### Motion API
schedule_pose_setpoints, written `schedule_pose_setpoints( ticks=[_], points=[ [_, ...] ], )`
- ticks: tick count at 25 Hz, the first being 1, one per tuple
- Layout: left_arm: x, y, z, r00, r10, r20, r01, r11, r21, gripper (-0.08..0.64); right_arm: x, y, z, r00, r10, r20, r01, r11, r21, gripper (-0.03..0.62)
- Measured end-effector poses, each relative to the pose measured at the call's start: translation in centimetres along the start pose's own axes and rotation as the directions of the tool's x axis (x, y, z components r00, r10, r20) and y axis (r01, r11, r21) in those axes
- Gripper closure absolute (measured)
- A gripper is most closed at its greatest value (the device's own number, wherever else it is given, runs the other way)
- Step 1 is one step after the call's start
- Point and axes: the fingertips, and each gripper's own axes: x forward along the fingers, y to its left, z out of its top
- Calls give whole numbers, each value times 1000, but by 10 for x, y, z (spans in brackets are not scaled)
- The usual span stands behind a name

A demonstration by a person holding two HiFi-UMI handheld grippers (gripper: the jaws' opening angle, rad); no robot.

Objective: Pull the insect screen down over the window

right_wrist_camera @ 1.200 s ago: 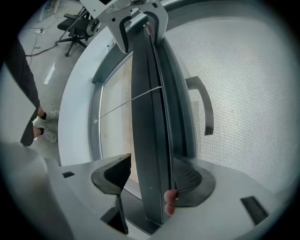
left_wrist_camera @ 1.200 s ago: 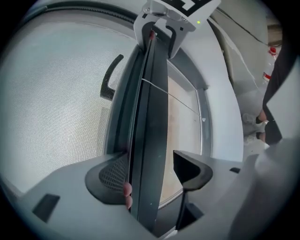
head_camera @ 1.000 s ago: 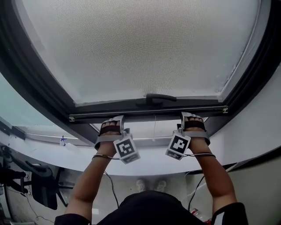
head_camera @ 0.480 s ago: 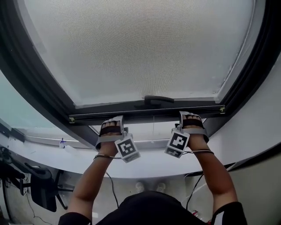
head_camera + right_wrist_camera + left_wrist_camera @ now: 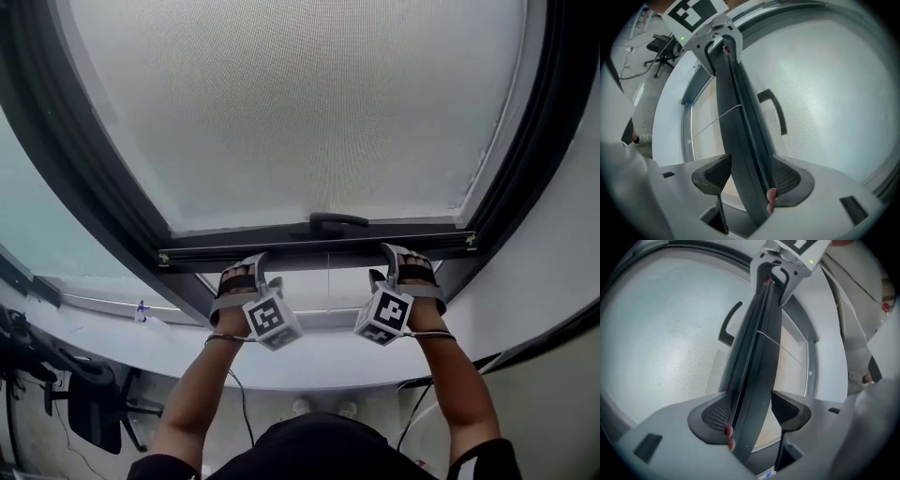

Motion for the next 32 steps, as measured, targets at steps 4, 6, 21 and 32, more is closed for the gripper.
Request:
schedule_pose_setpoints(
  ticks=[4, 6, 21, 32],
  points=[
    [-27, 15, 22, 994, 35, 107, -14, 983, -186, 301, -23, -9, 9, 996, -37, 84, 28, 994, 104, 314],
    [-42, 21, 30, 984, 66, 163, -18, 959, -281, 310, -34, -9, 13, 991, -53, 124, 34, 988, 151, 365],
    [-119, 11, 17, 931, 257, 258, -29, 759, -651, 549, -114, -1, 46, 910, -278, 306, 92, 858, 505, 528],
    [-196, -14, -28, 880, 300, 368, 154, 552, -819, 557, -187, 49, 88, 882, -268, 387, -156, 610, 777, 586]
  ],
)
